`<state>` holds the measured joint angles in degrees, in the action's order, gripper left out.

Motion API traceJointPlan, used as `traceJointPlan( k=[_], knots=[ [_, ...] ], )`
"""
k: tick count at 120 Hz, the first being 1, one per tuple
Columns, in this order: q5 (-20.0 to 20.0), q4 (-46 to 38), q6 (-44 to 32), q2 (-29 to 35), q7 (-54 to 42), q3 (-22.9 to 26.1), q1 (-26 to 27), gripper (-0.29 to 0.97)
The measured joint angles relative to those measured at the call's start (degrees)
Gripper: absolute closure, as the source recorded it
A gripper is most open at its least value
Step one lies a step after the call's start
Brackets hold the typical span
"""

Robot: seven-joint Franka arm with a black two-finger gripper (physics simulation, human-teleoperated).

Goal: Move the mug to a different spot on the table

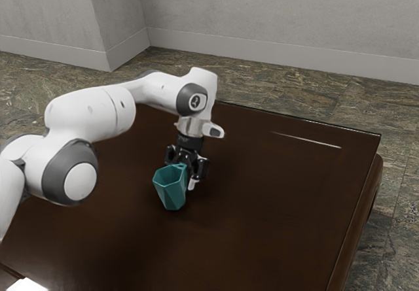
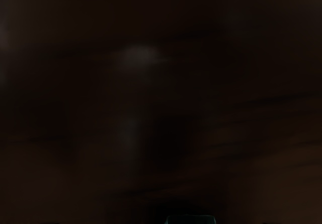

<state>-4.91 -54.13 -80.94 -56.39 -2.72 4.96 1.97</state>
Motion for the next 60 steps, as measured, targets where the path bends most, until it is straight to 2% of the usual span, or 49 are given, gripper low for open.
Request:
traceJointPlan(
  k=[19, 33, 39, 48, 60],
  knots=[
    [1.42, 1.44, -4.96, 0.76, 0.26, 0.39, -0.35, 0.08],
    [2.35, 0.85, -9.84, 4.64, 0.35, 0.11, -0.66, 0.05],
    [3.53, -2.91, -11.43, 9.04, 0.39, -0.17, -1.11, 0.04],
    [5.75, -15.86, -15.99, 20.1, 0.48, -1.55, -1.68, 0.04],
    [7.86, -20.87, -19.58, 27.58, 0.59, -3.55, -2.54, 0.03]
  ],
)
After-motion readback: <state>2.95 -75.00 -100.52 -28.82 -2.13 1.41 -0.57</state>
